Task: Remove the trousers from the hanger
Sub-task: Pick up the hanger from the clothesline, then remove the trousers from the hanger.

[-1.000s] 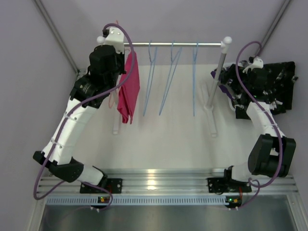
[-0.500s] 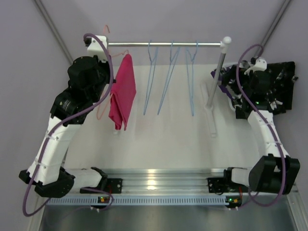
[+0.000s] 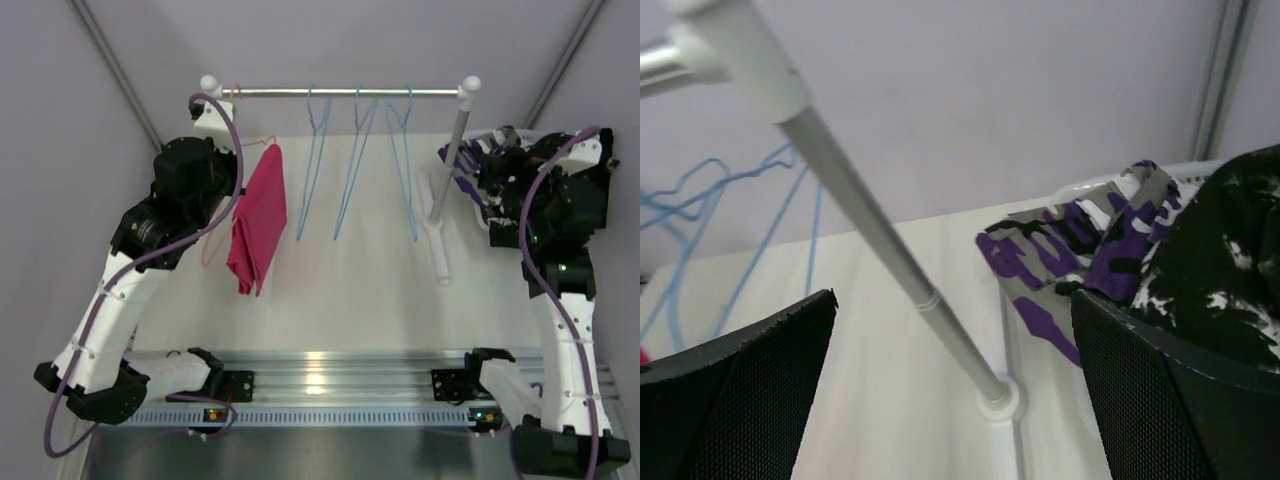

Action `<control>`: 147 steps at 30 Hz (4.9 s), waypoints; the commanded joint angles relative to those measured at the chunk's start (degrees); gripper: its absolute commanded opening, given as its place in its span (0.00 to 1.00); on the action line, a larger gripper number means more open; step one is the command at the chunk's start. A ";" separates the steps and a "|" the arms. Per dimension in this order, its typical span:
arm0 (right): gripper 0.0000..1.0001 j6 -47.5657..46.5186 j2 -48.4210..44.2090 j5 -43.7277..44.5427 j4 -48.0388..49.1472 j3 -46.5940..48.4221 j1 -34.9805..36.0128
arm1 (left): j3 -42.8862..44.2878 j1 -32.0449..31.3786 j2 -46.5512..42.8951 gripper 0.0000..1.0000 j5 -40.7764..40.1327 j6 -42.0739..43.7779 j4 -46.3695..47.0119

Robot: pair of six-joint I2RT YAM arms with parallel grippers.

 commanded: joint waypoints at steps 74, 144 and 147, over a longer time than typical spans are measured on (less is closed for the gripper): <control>0.99 -13.67 35.08 20.42 3.28 25.76 73.90 | 8.32 -20.00 6.19 0.00 -30.34 11.42 21.81; 0.78 -8.22 42.91 10.31 4.68 29.72 65.64 | 0.41 -20.00 2.41 0.00 -35.09 19.51 26.11; 0.78 -8.74 43.08 11.80 4.42 29.45 65.20 | 0.58 -20.00 2.06 0.00 -34.83 19.07 25.59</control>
